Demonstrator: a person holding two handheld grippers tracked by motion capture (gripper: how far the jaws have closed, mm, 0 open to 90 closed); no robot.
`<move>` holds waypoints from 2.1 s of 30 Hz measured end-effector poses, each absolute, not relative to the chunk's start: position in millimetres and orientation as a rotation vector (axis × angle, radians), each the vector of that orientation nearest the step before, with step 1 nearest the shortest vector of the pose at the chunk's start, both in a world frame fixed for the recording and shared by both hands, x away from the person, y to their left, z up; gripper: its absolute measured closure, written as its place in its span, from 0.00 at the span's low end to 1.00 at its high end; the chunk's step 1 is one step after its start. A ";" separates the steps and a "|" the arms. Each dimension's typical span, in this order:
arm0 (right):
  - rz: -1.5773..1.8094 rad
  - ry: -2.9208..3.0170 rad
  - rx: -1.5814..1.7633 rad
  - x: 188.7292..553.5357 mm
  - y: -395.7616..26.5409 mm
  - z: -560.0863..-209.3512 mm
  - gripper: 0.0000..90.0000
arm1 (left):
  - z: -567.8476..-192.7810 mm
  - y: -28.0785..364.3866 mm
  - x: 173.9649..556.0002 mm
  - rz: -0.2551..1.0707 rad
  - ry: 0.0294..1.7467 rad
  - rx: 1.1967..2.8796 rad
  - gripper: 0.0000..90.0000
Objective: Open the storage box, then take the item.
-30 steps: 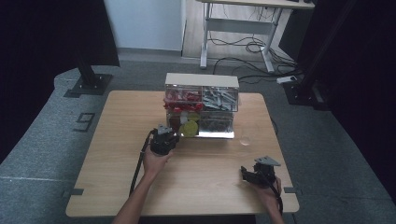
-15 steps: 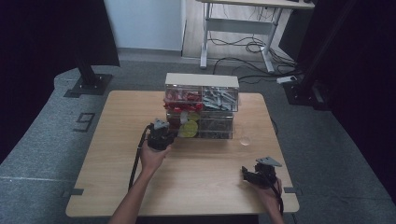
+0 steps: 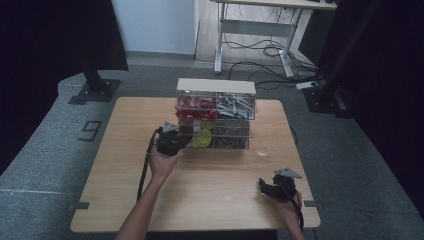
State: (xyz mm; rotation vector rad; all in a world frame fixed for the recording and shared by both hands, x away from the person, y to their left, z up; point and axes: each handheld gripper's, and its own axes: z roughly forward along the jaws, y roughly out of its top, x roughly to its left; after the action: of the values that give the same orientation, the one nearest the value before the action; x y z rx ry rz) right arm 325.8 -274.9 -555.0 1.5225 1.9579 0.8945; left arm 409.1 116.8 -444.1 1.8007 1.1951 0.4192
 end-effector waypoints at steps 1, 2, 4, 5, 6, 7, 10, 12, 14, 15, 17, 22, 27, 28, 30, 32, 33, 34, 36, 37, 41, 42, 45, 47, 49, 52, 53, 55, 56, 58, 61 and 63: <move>0.894 1.958 1.523 325.7 -274.9 -554.9 0.25 | -442.1 116.8 410.0 0.421 1.195 1.798 1.00; 0.894 1.958 1.522 325.7 -274.9 -555.0 0.25 | -440.5 116.8 410.9 0.422 1.194 1.789 1.00; 0.894 1.960 1.518 325.8 -275.1 -555.0 0.25 | -438.9 116.4 412.7 0.429 1.193 1.794 1.00; 0.894 1.960 1.517 325.8 -275.1 -555.1 0.25 | -437.3 116.1 415.0 0.434 1.195 1.797 1.00; 0.894 1.960 1.516 325.9 -275.2 -555.0 0.25 | -436.6 116.0 415.9 0.432 1.197 1.795 1.00; 0.894 1.960 1.517 325.8 -275.2 -555.0 0.25 | -435.9 116.2 416.7 0.433 1.196 1.792 1.00; 0.895 1.960 1.517 325.9 -275.2 -555.0 0.25 | -434.1 116.2 418.0 0.433 1.200 1.785 1.00; 0.895 1.960 1.518 325.9 -275.2 -555.1 0.25 | -432.8 116.1 418.9 0.435 1.199 1.784 1.00; 0.895 1.960 1.518 325.9 -275.2 -555.0 0.25 | -432.0 116.3 420.3 0.429 1.202 1.783 1.00; 0.895 1.960 1.518 325.9 -275.2 -555.0 0.25 | -432.0 116.3 420.3 0.429 1.202 1.783 1.00; 0.895 1.960 1.518 325.9 -275.2 -555.0 0.25 | -430.9 116.0 421.5 0.425 1.206 1.779 1.00; 0.895 1.960 1.520 325.7 -275.1 -555.0 0.25 | -427.1 113.8 423.2 0.427 1.202 1.780 1.00; 0.895 1.960 1.520 325.7 -275.0 -555.0 0.25 | -426.0 113.5 424.1 0.429 1.202 1.784 1.00; 0.895 1.960 1.519 325.7 -275.0 -555.0 0.25 | -426.1 113.3 424.0 0.431 1.201 1.786 1.00; 0.897 1.963 1.515 325.5 -274.9 -554.9 0.26 | -426.9 112.9 423.6 0.431 1.199 1.788 1.00; 0.894 1.960 1.504 324.6 -273.9 -554.6 0.28 | -427.7 113.0 423.5 0.432 1.196 1.794 1.00; 0.890 1.953 1.496 324.0 -272.9 -554.3 0.30 | -428.0 113.2 423.7 0.430 1.195 1.795 1.00; 0.886 1.949 1.485 323.6 -272.1 -554.2 0.31 | -428.2 113.4 423.9 0.430 1.194 1.795 1.00; 0.891 1.945 1.477 323.0 -268.9 -552.5 0.31 | -428.1 113.3 424.4 0.433 1.189 1.801 1.00; 0.900 1.941 1.469 322.2 -268.0 -551.3 0.31 | -427.8 113.3 424.7 0.435 1.185 1.801 1.00; 0.980 1.919 1.437 317.6 -262.3 -538.9 0.33 | -426.7 114.6 426.2 0.428 1.176 1.801 1.00; 1.004 1.912 1.431 316.9 -260.7 -535.2 0.34 | -426.3 115.6 427.6 0.425 1.168 1.798 1.00; 1.047 1.911 1.413 316.1 -255.7 -527.3 0.35 | -426.7 115.8 429.1 0.416 1.163 1.793 1.00; 1.079 1.924 1.381 318.3 -247.5 -518.8 0.36 | -429.3 115.1 431.4 0.411 1.156 1.800 1.00; 1.118 1.918 1.373 321.3 -241.6 -512.9 0.38 | -430.1 114.8 432.6 0.408 1.153 1.798 1.00; 1.165 1.913 1.359 328.3 -231.5 -505.3 0.39 | -429.9 116.1 433.8 0.398 1.153 1.795 1.00; 1.165 1.919 1.354 331.1 -227.5 -502.8 0.39 | -430.0 116.7 434.1 0.396 1.154 1.795 1.00; 1.173 1.922 1.340 337.1 -219.9 -497.8 0.39 | -430.0 118.1 434.4 0.392 1.160 1.794 1.00; 1.177 1.923 1.336 340.2 -216.2 -495.5 0.39 | -429.8 118.8 434.5 0.388 1.162 1.793 1.00; 1.183 1.919 1.325 347.8 -209.2 -492.3 0.39 | -429.2 119.4 434.2 0.390 1.165 1.792 1.00; 1.192 1.917 1.334 356.3 -202.7 -490.7 0.39 | -428.2 119.8 433.8 0.387 1.167 1.792 1.00; 1.194 1.919 1.331 360.6 -198.0 -489.6 0.39 | -427.9 119.8 434.4 0.383 1.170 1.792 1.00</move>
State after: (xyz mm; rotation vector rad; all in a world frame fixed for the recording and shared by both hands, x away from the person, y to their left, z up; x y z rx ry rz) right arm 360.6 -198.0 -489.6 1.3314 1.9188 1.1944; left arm 434.4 119.8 -427.9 1.7920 1.1696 0.3832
